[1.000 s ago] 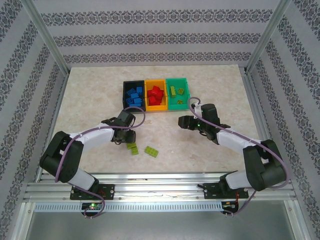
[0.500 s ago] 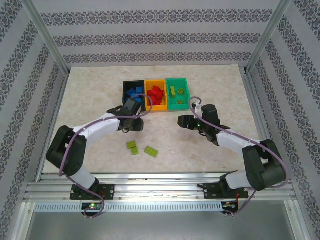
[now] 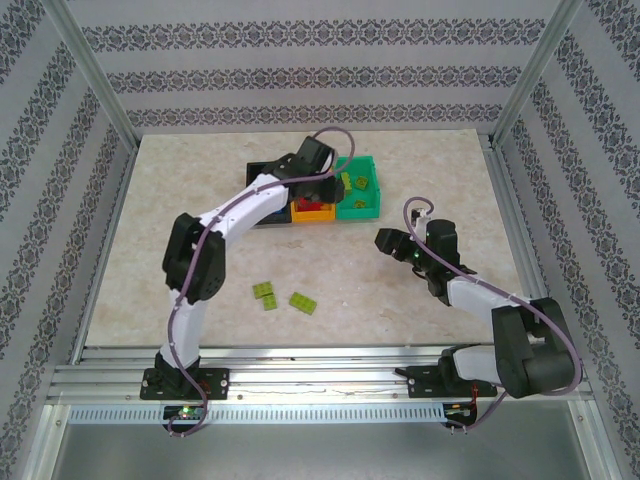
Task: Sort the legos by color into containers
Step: Place the lego in the container, then pick up the lego from the middle-left of the table.
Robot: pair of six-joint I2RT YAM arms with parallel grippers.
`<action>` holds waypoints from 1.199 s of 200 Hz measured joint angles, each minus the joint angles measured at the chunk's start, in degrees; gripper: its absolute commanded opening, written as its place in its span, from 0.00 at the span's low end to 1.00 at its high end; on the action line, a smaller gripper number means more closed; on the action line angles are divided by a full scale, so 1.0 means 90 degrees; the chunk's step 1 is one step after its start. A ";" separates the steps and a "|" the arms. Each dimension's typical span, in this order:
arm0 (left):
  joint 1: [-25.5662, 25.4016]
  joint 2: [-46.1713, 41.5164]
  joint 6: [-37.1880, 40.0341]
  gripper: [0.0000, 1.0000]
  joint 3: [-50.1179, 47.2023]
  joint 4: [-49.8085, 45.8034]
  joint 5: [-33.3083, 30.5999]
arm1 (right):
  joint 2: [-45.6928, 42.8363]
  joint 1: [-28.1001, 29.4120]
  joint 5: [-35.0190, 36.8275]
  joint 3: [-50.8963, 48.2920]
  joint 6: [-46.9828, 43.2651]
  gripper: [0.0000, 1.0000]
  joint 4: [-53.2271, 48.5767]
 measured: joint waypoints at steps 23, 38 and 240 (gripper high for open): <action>-0.0007 0.0886 0.0092 0.55 0.1600 -0.0420 -0.0027 | 0.0097 -0.0002 -0.0056 0.0000 0.0100 0.62 0.0114; -0.0007 0.1472 0.0114 0.60 0.2635 -0.0794 -0.0049 | 0.0109 -0.0002 -0.0100 0.0000 0.0121 0.62 0.0129; -0.1338 -0.2567 0.0136 0.62 -0.5306 0.0032 -0.0508 | 0.0355 0.0002 -0.0442 -0.0012 0.0449 0.62 0.0478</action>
